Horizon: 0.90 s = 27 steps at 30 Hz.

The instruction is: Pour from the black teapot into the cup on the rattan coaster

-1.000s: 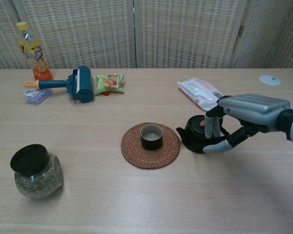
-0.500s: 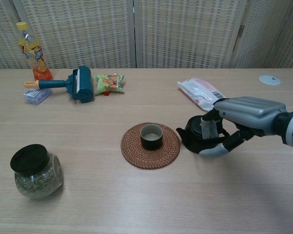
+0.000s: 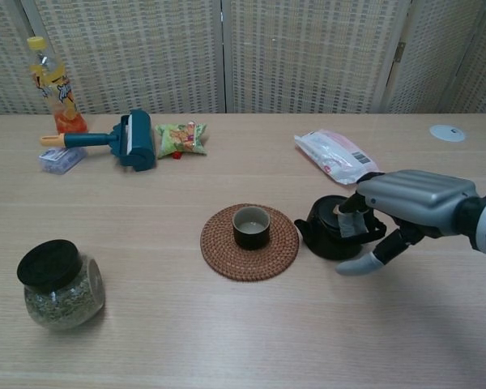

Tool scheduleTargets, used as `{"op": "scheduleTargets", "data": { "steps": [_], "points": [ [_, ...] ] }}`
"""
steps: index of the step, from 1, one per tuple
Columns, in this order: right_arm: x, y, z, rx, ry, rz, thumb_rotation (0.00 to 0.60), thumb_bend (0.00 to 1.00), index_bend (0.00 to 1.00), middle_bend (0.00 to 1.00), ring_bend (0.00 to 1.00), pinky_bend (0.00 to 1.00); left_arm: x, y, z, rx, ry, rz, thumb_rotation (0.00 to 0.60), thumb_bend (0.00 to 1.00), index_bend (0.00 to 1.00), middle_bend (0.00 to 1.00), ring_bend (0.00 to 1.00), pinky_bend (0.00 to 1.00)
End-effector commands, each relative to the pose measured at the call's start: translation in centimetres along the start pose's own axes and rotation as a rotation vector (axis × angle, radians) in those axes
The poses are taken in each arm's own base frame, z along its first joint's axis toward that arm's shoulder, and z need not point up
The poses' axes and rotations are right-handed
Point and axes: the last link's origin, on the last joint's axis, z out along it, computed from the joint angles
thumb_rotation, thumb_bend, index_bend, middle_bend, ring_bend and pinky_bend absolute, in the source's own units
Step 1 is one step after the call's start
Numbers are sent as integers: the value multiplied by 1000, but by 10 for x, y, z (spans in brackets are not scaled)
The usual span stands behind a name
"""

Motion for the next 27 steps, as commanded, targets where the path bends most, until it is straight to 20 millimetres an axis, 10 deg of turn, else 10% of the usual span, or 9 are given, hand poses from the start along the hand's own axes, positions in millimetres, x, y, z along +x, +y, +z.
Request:
{"op": "scheduleTargets", "data": {
  "steps": [1, 27],
  "points": [
    [-2, 1, -1, -1, -10, -17, 259, 0, 483, 499, 407, 0, 0, 0, 0, 1, 0, 0, 600, 183, 339, 286, 297, 216],
    [-13, 2, -6, 35, -18, -144, 259, 0, 525, 534, 435, 0, 0, 1, -1, 0, -1, 1, 600, 183, 338, 286, 297, 216]
  ]
}}
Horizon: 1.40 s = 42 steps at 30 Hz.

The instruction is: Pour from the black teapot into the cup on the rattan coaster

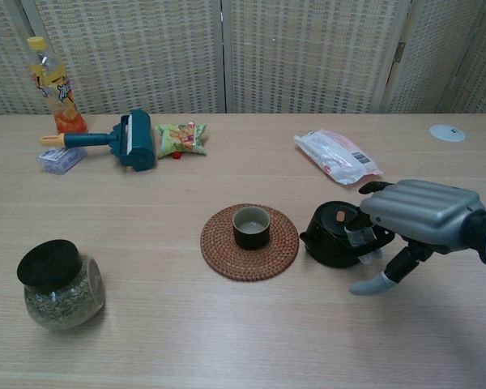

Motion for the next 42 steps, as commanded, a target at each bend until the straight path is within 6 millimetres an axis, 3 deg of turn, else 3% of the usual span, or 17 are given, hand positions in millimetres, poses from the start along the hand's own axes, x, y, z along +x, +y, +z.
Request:
{"op": "scheduleTargets", "data": {
  "steps": [1, 17, 22, 31, 42],
  "points": [
    [-1, -1, 0, 5, -1, -9, 259, 0, 526, 534, 435, 0, 0, 0, 0, 0, 0, 0, 600, 183, 338, 286, 297, 216],
    [-8, -1, -1, 11, -12, -43, 263, 0, 569, 567, 490, 0, 0, 0, 0, 1, 0, 0, 600, 183, 339, 286, 297, 216],
    [-8, 1, 2, 1, -5, -37, 271, 0, 652, 648, 563, 0, 0, 0, 0, 2, 0, 2, 600, 183, 338, 286, 297, 215],
    [0, 2, 13, -3, 8, 34, 398, 0, 816, 821, 711, 0, 1, -1, -1, 7, 1, 3, 600, 183, 338, 286, 297, 216],
    [9, 0, 24, 34, 26, 98, 411, 0, 918, 912, 776, 0, 1, -2, -2, 10, -1, 5, 600, 183, 338, 286, 297, 215]
  ]
}}
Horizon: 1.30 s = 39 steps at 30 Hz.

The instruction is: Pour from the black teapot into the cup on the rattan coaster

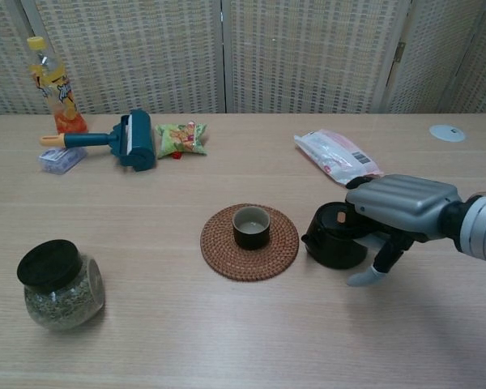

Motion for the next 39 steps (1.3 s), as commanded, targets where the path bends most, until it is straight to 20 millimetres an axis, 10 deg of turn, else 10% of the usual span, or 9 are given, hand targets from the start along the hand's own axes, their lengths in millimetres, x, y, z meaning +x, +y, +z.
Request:
{"op": "scheduleTargets", "data": {
  "steps": [1, 10, 20, 31, 39],
  "points": [
    [5, -1, 3, 21, 15, 16, 405, 0, 919, 913, 776, 0, 0, 0, 0, 0, 0, 0, 600, 183, 338, 287, 298, 215],
    [20, 5, 0, 32, 48, 47, 124, 0, 959, 925, 779, 0, 0, 1, -1, -1, -2, 2, 600, 183, 338, 290, 300, 216],
    [44, 10, -9, 12, 137, 32, 112, 34, 1000, 967, 812, 50, 1, 5, 1, -12, 2, 5, 600, 183, 338, 290, 300, 215],
    [56, 8, -8, 32, 160, 24, 112, 489, 1000, 956, 812, 84, 4, 5, 1, -12, 9, 7, 600, 183, 338, 291, 300, 215],
    [66, 11, -7, 34, 153, 47, 131, 541, 1000, 916, 804, 145, 3, 5, 1, -12, 9, 6, 600, 182, 339, 291, 300, 213]
  ]
}}
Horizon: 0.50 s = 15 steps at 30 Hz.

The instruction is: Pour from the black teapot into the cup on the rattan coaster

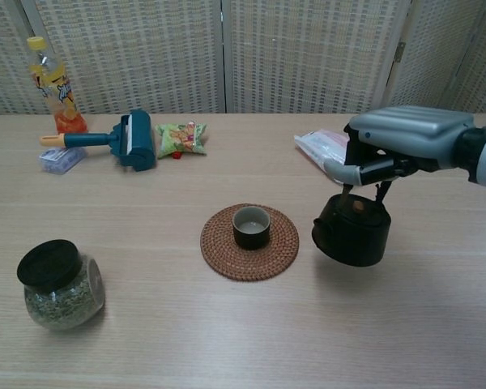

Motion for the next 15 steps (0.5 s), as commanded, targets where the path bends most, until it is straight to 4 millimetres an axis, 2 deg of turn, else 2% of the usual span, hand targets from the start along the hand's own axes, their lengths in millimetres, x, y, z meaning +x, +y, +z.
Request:
{"op": "scheduleTargets", "data": {
  "steps": [1, 5, 7, 12, 15],
  "points": [
    [3, 0, 1, 1, -6, 11, 154, 549, 1000, 908, 799, 148, 0, 0, 0, 0, 0, 0, 600, 182, 339, 291, 300, 213],
    [8, 2, 1, -2, -3, 18, 238, 569, 998, 892, 788, 148, -1, 0, 1, -1, -1, -1, 600, 183, 338, 291, 300, 212],
    [9, 3, 1, -3, -10, 28, 306, 582, 989, 886, 781, 148, -1, 0, 1, -2, -2, -1, 600, 183, 338, 291, 300, 212],
    [11, 4, 1, -2, -14, 22, 421, 607, 974, 880, 775, 148, -1, 0, 1, -2, -2, -1, 600, 183, 338, 291, 300, 211],
    [11, 4, 1, -4, -14, 18, 448, 610, 972, 879, 775, 149, -2, 0, 1, 0, -2, -2, 600, 183, 339, 291, 300, 211]
  ]
}}
